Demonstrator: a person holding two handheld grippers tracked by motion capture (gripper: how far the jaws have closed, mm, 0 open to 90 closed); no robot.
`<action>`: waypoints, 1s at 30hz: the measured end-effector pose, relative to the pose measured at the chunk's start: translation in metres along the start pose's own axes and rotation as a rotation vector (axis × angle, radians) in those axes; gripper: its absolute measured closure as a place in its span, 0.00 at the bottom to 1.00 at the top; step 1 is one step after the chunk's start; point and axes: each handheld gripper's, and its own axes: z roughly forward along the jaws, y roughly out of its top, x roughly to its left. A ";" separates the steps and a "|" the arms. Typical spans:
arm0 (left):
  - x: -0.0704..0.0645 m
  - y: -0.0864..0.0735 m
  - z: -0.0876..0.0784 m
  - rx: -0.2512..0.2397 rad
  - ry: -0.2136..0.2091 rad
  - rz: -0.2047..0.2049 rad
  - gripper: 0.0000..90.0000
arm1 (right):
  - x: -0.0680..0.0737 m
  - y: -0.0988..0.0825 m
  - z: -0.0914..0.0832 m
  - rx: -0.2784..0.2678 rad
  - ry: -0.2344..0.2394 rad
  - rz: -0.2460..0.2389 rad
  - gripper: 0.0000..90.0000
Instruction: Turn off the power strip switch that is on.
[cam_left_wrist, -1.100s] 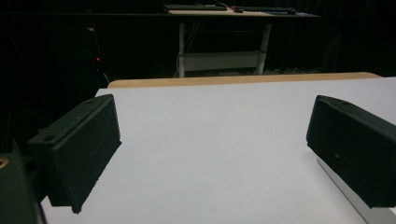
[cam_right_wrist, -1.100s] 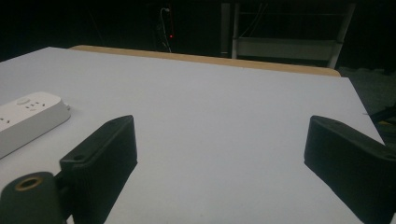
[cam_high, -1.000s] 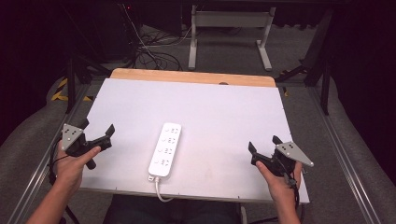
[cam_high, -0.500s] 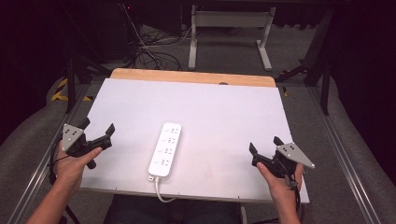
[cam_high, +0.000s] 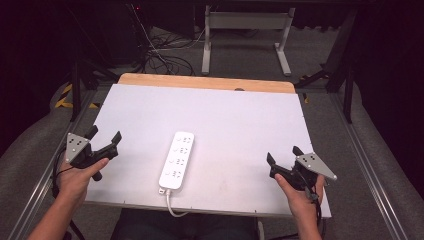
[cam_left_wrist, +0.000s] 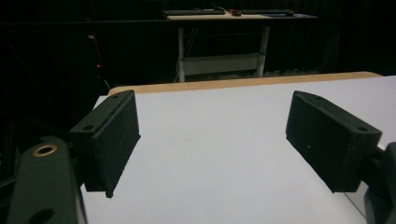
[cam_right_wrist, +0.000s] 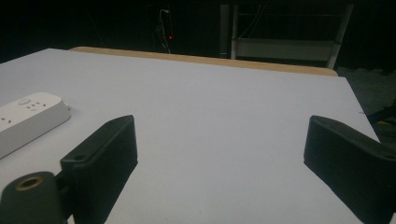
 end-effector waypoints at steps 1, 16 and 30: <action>0.000 0.000 0.000 0.003 0.000 -0.002 0.23 | 0.000 0.000 0.000 -0.001 0.000 -0.001 0.12; 0.014 0.006 -0.006 0.023 -0.102 -0.012 1.00 | 0.001 0.001 0.000 -0.003 0.007 0.000 0.12; -0.025 0.034 -0.001 0.209 -0.495 0.152 1.00 | 0.002 0.003 -0.003 -0.029 0.014 0.001 0.13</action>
